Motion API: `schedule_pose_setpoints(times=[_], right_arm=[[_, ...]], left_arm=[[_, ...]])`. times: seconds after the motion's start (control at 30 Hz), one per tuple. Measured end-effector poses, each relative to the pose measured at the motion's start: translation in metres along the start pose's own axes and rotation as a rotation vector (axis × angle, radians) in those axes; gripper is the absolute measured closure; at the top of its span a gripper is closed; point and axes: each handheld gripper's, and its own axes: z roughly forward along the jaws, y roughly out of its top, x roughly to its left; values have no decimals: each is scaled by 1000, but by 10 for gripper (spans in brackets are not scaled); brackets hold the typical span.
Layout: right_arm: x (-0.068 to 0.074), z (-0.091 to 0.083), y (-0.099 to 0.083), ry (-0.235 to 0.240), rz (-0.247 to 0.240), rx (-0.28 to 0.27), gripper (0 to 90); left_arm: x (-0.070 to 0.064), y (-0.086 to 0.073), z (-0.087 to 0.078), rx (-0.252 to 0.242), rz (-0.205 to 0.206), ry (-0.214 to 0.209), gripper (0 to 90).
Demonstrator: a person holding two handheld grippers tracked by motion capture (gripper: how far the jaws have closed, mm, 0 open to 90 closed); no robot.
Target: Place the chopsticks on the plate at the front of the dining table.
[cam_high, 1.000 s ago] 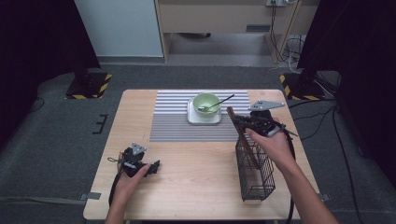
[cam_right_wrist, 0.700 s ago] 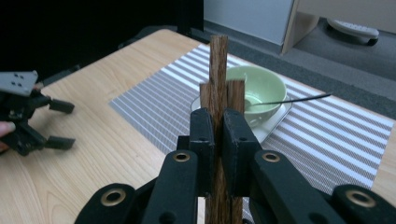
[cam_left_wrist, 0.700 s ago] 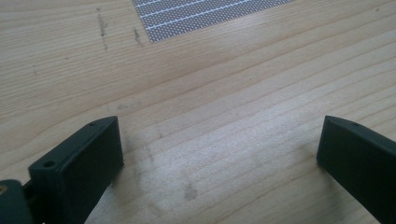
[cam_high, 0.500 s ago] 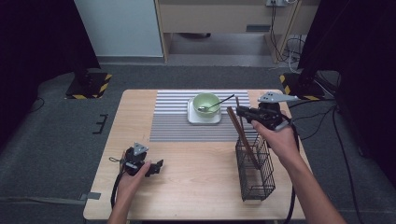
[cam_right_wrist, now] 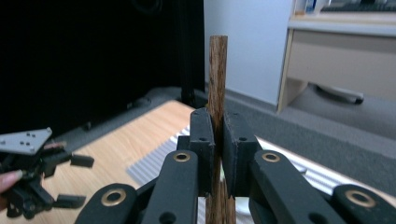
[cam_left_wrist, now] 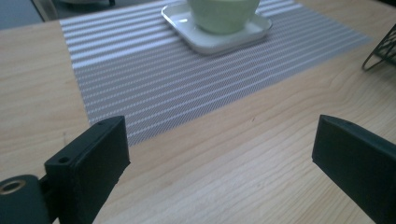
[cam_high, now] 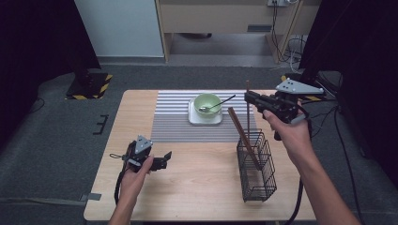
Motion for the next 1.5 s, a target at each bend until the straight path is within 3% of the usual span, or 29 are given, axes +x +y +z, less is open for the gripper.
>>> schedule_pose_setpoints(times=[0.13,0.23,0.43,0.57,0.7,0.83,0.97,1.33,1.5], right_arm=[[0,-2,10,10,6,-47,838],[0,0,12,19,13,-61,838],[3,17,15,61,39,-92,838],[6,30,15,80,53,-104,838],[13,45,10,99,62,-96,838],[17,56,8,105,73,-95,838],[17,63,8,107,92,-106,838],[20,76,8,140,154,-119,838],[25,75,9,148,146,-110,838]], left_arm=[[-7,12,-4,-42,3,-24,53],[-14,20,-5,-78,-11,-79,59],[-30,34,2,-90,4,-126,88],[-43,45,7,-141,0,-170,95],[-57,54,15,-160,37,-196,95],[-66,63,23,-172,48,-223,104],[-72,67,32,-184,23,-250,139],[-84,68,57,-214,32,-340,403],[-91,69,61,-226,36,-366,515]])
